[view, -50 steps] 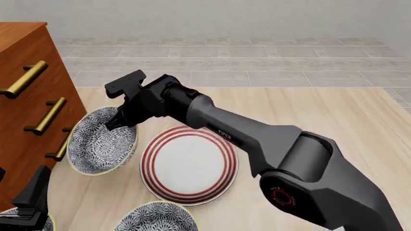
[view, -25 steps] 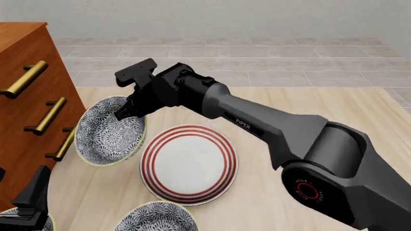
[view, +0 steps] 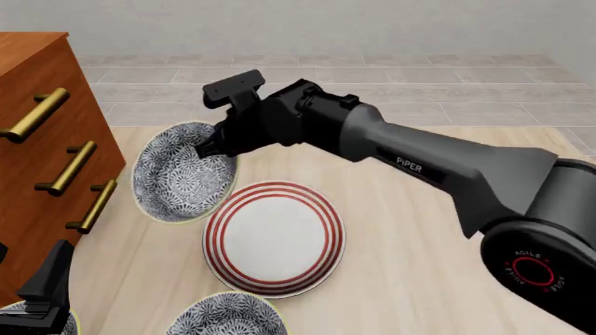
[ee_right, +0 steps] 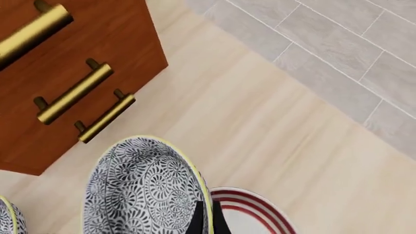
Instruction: Pick up the bowl and put it in the front on the plate.
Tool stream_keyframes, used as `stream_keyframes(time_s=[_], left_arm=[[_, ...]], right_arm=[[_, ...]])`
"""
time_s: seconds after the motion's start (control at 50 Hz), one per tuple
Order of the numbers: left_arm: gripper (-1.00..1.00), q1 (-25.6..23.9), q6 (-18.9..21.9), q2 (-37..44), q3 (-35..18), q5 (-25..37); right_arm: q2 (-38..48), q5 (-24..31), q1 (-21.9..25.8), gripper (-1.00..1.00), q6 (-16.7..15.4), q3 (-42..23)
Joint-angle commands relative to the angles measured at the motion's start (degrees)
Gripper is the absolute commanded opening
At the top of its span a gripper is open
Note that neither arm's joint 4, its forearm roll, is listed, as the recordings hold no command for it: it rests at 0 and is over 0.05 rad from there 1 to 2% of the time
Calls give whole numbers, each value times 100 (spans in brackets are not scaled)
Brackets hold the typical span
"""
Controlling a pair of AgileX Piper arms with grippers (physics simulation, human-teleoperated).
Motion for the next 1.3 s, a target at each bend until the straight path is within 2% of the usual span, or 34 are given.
stream_keyframes(time_s=[0.02,0.26,0.46,0.8,1.02,1.3], left_arm=[[100,0,0,0,0,0],[100,0,0,0,0,0],[100,0,0,0,0,0],[100,0,0,0,0,0],[100,0,0,0,0,0],[100,0,0,0,0,0]], right_arm=[[-565,-373,-122,-100,138,691],[-1110,-776,-232,-100,288,1375],[-1400,-858,-246,-100,294,1727],[-2137,-1217,-438,-100,633,2618],[-2361,-1483,-613,-100,728,3040],[-2575,-2082,-817,-100,1019,3757]])
